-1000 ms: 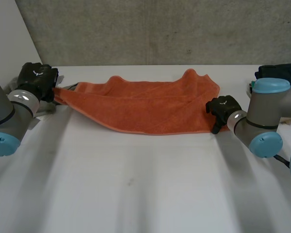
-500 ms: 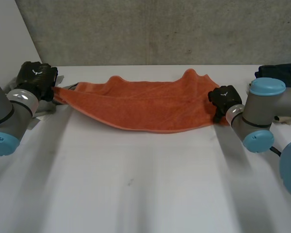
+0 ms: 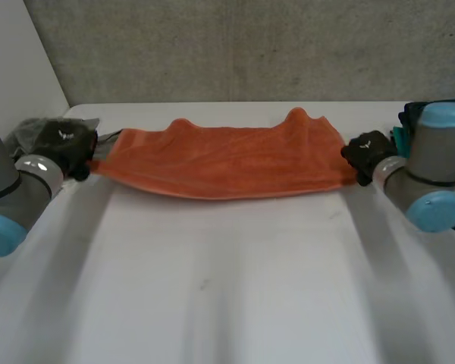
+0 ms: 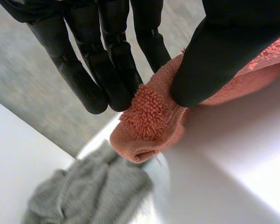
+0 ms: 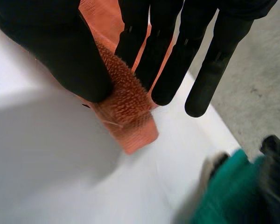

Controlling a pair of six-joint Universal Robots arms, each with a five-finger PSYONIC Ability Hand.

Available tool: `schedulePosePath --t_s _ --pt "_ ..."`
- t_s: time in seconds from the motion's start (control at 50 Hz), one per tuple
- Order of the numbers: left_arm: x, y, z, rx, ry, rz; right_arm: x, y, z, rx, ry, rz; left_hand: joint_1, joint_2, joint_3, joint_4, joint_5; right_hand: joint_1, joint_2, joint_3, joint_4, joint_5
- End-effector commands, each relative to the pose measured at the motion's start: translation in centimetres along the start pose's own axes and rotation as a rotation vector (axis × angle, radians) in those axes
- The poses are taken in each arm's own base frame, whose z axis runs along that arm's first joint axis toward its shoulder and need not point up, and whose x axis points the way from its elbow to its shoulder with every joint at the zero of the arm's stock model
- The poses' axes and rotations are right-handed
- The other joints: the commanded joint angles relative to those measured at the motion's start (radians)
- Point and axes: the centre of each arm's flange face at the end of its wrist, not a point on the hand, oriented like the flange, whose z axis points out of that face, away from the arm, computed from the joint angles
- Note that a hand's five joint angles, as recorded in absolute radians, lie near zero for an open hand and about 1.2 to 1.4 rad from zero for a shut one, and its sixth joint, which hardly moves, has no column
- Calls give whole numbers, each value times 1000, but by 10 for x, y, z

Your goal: Fold the laundry.

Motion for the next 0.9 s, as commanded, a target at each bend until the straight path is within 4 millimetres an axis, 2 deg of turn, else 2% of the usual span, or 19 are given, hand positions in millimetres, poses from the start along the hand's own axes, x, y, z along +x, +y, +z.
schedulePosePath --t_s 0.02,0.04,0.1,0.12,0.14,0.2,0.26,0.32,0.4,0.48,0.5,0.56,0.6,0.66,0.74,0.8,0.9 --pt "5 15 -35 -180 91 55 30 0 -67 -175 -75 -203 255 199 205 197 223 267 218 210 202 251" --pt "4 17 -45 -221 106 71 33 2 -87 -239 -105 -217 255 199 205 197 223 267 218 210 202 251" --pt "4 21 -64 -302 151 84 32 6 -120 -338 -187 -224 255 199 205 197 223 267 218 210 202 251" --pt "6 23 -79 -363 191 90 31 8 -140 -389 -240 -231 255 199 205 197 223 267 218 210 202 251" --pt "7 23 -85 -388 209 94 29 10 -149 -412 -270 -233 255 199 205 197 223 267 218 210 202 251" --pt "9 21 -106 -446 280 111 20 10 -168 -396 -319 -267 255 199 205 197 223 267 218 210 202 251" --pt "9 17 -109 -413 307 137 17 10 -167 -352 -301 -303 255 199 205 197 223 267 218 210 202 251" --pt "9 15 -105 -380 306 163 21 16 -153 -330 -237 -319 255 199 205 197 223 267 218 210 202 251" --pt "11 14 -85 -339 276 197 26 23 -132 -338 -165 -287 255 199 205 197 223 267 218 210 202 251" --pt "14 5 -57 -264 217 213 26 21 -107 -311 -112 -234 255 199 205 197 223 267 218 210 202 251" --pt "15 -1 -43 -224 187 215 26 20 -97 -292 -88 -211 255 199 205 197 223 267 218 210 202 251" --pt "16 -9 -22 -163 142 218 27 16 -82 -248 -48 -188 255 199 205 197 223 267 218 210 202 251" --pt "16 -14 0 -117 96 220 26 10 -67 -195 -14 -175 255 199 205 197 223 267 218 210 202 251" --pt "17 -18 26 -86 47 223 25 4 -47 -133 32 -167 255 199 205 197 223 267 218 210 202 251" --pt "24 -13 50 -97 23 231 25 2 -24 -92 96 -175 255 199 205 197 223 267 218 210 202 251" --pt "27 -11 66 -94 11 234 22 3 -8 -81 135 -191 255 199 205 197 223 267 218 210 202 251" --pt "38 -12 78 -67 25 230 12 5 11 -54 156 -220 255 199 205 197 223 267 218 210 202 251"
